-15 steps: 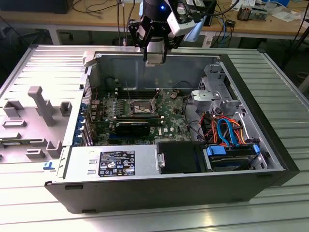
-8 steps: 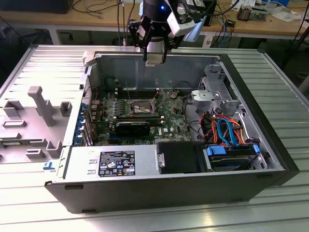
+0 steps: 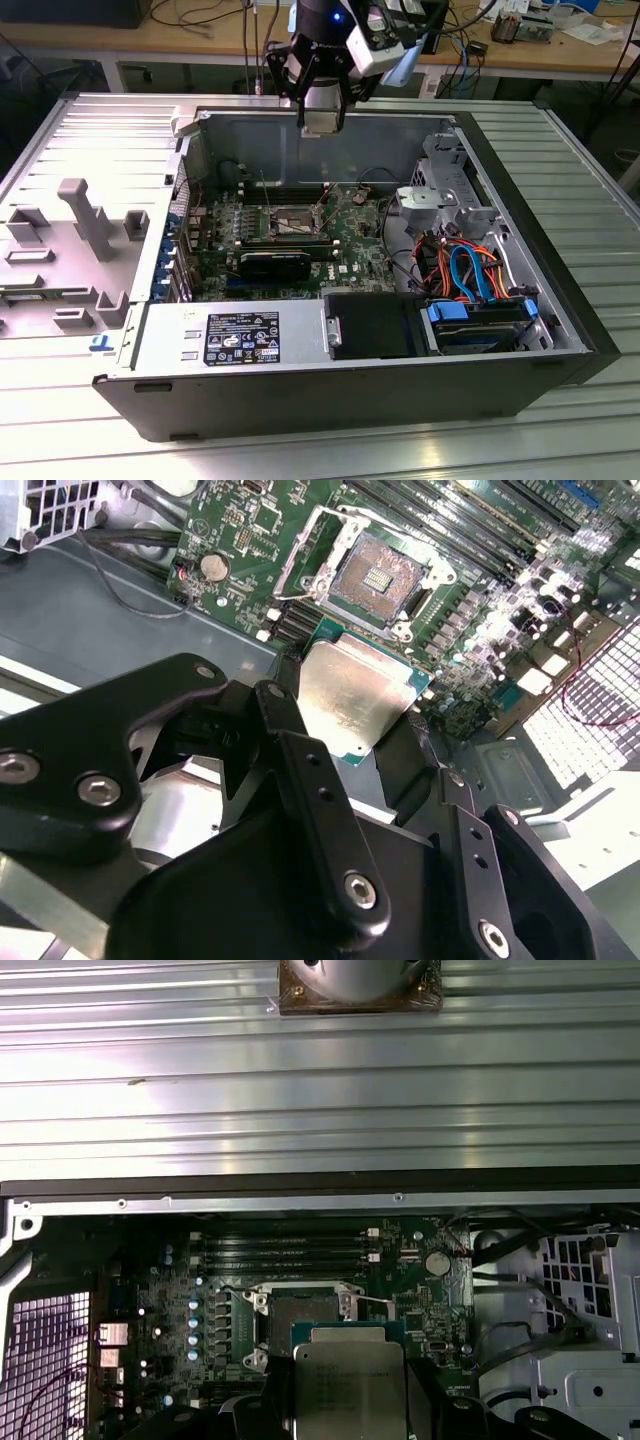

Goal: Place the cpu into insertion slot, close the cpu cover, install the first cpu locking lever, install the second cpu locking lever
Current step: 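Place the cpu into insertion slot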

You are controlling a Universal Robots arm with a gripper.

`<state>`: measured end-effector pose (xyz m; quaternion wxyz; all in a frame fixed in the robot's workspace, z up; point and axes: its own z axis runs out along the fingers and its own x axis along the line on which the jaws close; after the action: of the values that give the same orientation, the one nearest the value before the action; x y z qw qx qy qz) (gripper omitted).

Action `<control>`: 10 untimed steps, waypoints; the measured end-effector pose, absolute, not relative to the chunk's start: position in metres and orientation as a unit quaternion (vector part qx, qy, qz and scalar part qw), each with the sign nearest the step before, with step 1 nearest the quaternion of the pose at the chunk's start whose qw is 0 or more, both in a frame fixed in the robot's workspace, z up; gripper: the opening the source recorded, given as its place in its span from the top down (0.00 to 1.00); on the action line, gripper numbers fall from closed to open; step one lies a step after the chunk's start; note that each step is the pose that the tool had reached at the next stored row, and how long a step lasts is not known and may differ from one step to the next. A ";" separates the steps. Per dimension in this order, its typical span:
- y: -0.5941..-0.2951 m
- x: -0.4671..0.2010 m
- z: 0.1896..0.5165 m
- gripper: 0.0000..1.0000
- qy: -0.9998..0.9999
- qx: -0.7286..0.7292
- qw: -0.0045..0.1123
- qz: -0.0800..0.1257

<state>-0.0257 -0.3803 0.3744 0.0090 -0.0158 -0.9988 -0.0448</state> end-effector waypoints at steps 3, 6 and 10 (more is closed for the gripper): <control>-0.380 -0.026 0.374 0.46 -0.998 -0.033 0.008 -0.045; -0.380 -0.026 0.373 0.46 -0.998 -0.045 0.008 -0.045; -0.380 -0.035 0.373 0.46 -0.998 -0.046 0.008 -0.045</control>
<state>-0.0350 -0.3804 0.3727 0.0076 -0.0460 -0.9979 -0.0452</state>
